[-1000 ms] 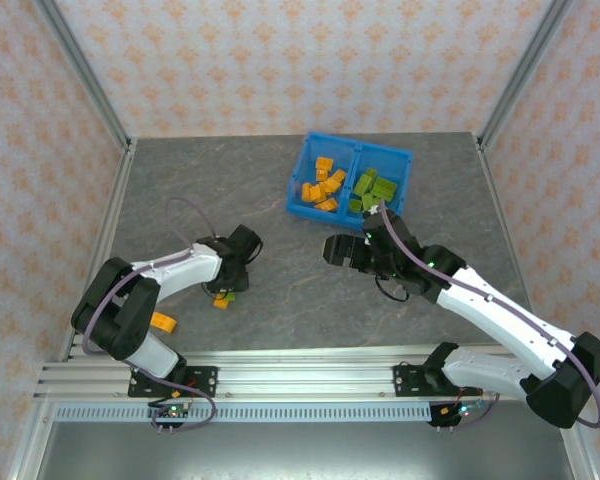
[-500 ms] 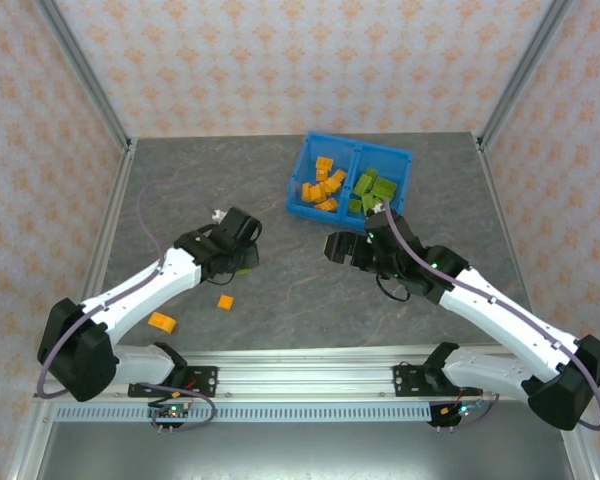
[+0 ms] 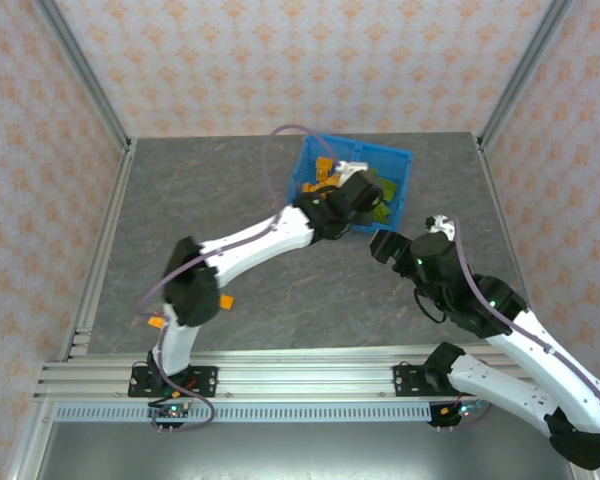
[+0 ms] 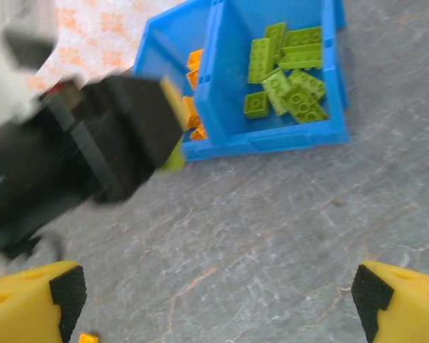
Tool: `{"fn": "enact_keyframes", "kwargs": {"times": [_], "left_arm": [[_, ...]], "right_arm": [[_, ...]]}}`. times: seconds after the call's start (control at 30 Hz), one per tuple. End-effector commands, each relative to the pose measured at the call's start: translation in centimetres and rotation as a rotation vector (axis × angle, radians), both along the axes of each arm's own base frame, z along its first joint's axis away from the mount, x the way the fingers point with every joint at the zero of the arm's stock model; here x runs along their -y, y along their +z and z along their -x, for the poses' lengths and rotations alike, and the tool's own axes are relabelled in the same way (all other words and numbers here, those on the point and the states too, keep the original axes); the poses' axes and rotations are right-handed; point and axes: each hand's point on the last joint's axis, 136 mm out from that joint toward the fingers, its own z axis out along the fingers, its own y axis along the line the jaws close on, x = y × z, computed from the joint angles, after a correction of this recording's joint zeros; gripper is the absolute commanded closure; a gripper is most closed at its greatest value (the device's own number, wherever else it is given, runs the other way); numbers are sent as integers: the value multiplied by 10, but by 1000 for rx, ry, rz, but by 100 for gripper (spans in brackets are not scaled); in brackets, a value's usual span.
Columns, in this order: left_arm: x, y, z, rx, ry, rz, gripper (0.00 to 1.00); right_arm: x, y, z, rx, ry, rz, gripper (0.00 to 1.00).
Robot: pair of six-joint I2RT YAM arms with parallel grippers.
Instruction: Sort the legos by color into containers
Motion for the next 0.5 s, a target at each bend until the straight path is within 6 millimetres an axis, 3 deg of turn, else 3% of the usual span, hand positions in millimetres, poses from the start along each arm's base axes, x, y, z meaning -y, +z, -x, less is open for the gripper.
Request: {"fn": "enact_keyframes", "kwargs": {"times": [0.0, 0.2, 0.3, 0.37, 0.47], "left_arm": [[15, -6, -40, 108, 19, -120, 76], [46, -31, -82, 173, 30, -130, 73], [55, -38, -96, 190, 19, -104, 59], [58, -36, -102, 202, 14, -83, 45], [57, -12, -99, 215, 2, -56, 37]], "right_arm": [[16, -15, 7, -37, -50, 56, 3], [14, -12, 10, -34, -28, 37, 3], [13, -12, 12, -35, -14, 32, 3], [11, -12, 13, -36, -4, 26, 3], [11, -12, 14, -41, 4, 26, 3]]}}
